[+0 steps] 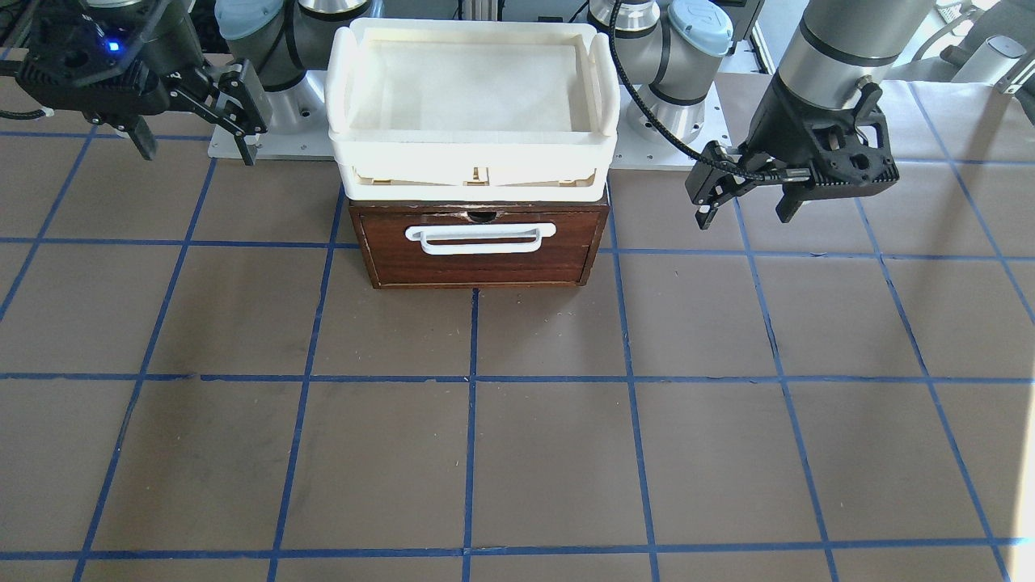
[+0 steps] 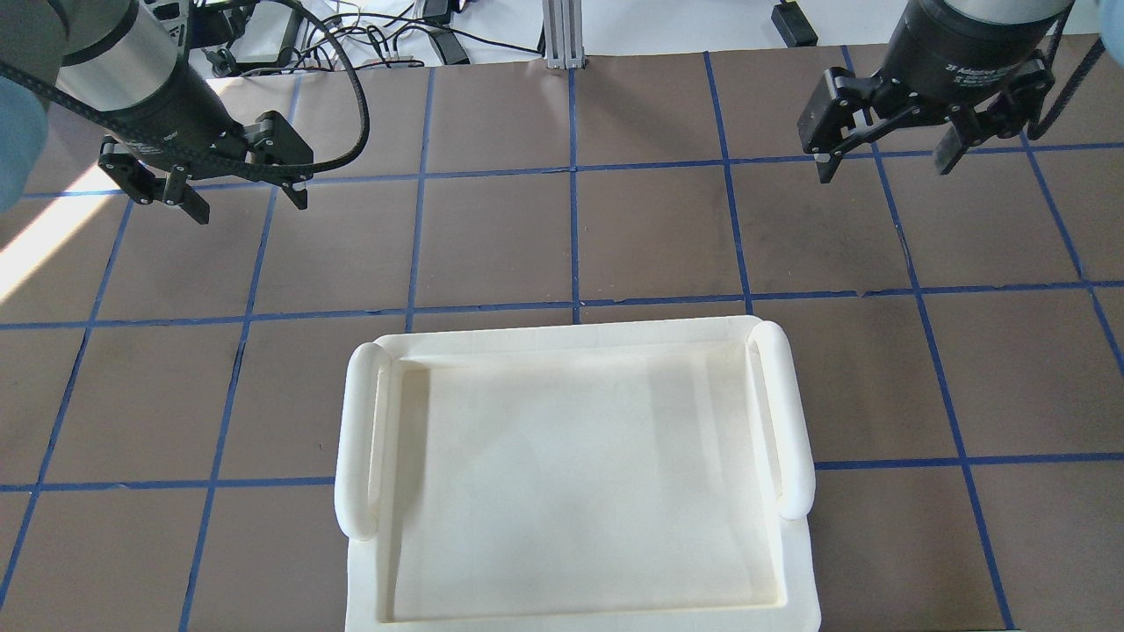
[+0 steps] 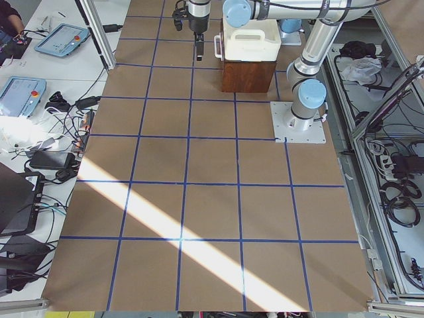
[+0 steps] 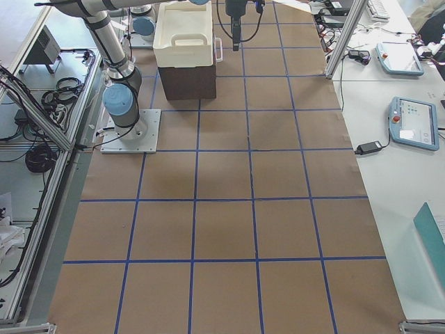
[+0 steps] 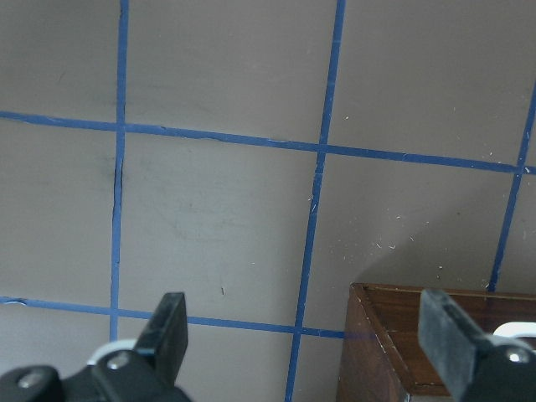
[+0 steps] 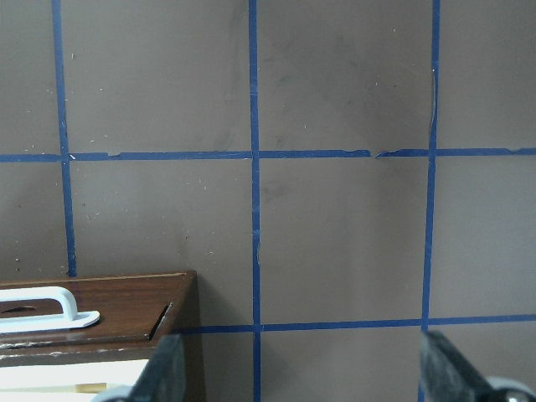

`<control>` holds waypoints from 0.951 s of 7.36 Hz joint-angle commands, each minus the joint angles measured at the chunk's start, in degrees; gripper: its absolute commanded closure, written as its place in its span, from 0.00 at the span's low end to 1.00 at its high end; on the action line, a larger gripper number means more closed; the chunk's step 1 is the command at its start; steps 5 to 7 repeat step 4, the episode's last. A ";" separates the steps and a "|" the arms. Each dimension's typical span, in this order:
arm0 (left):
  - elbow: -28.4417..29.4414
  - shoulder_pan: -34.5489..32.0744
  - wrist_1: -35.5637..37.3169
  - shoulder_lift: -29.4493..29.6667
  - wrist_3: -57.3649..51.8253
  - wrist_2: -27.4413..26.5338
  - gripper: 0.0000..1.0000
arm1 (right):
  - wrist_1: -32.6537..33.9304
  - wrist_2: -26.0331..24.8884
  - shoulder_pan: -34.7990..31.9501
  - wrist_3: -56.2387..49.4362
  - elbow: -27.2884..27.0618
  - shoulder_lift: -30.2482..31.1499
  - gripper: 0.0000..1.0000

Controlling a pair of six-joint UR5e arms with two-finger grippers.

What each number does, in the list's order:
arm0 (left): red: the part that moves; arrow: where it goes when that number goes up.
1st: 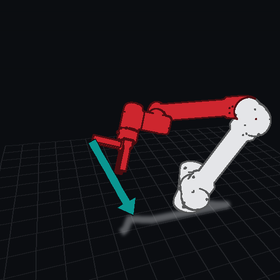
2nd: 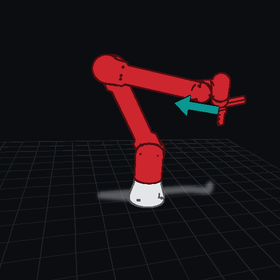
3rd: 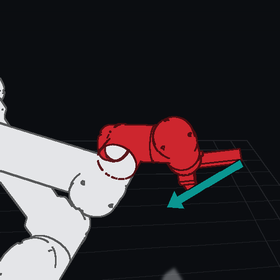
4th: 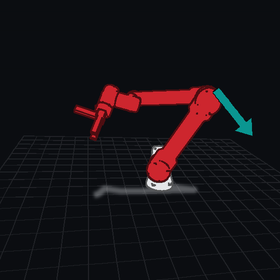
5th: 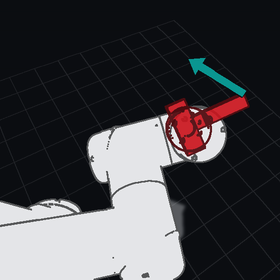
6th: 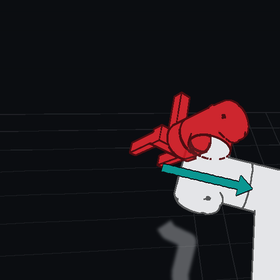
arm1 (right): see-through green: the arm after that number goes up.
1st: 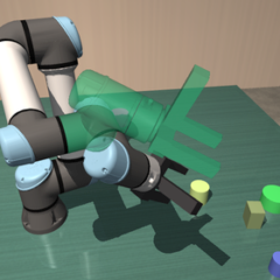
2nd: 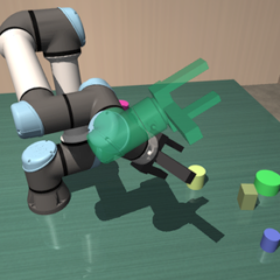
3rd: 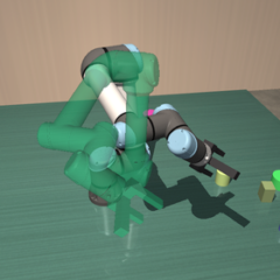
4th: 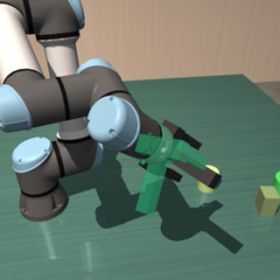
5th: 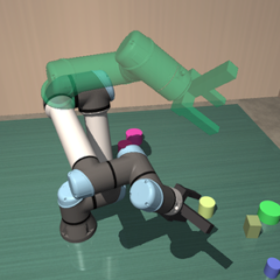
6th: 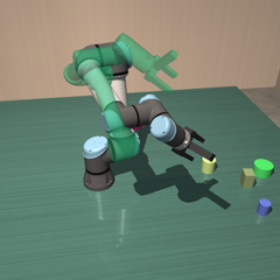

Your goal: Put scissors in drawer and close it

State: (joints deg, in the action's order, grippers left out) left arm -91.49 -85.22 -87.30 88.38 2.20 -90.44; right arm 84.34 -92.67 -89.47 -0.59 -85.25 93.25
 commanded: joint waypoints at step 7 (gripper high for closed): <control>-1.23 0.05 0.64 -0.04 0.00 -0.26 0.00 | -0.41 0.03 0.00 -0.02 -0.01 0.00 0.00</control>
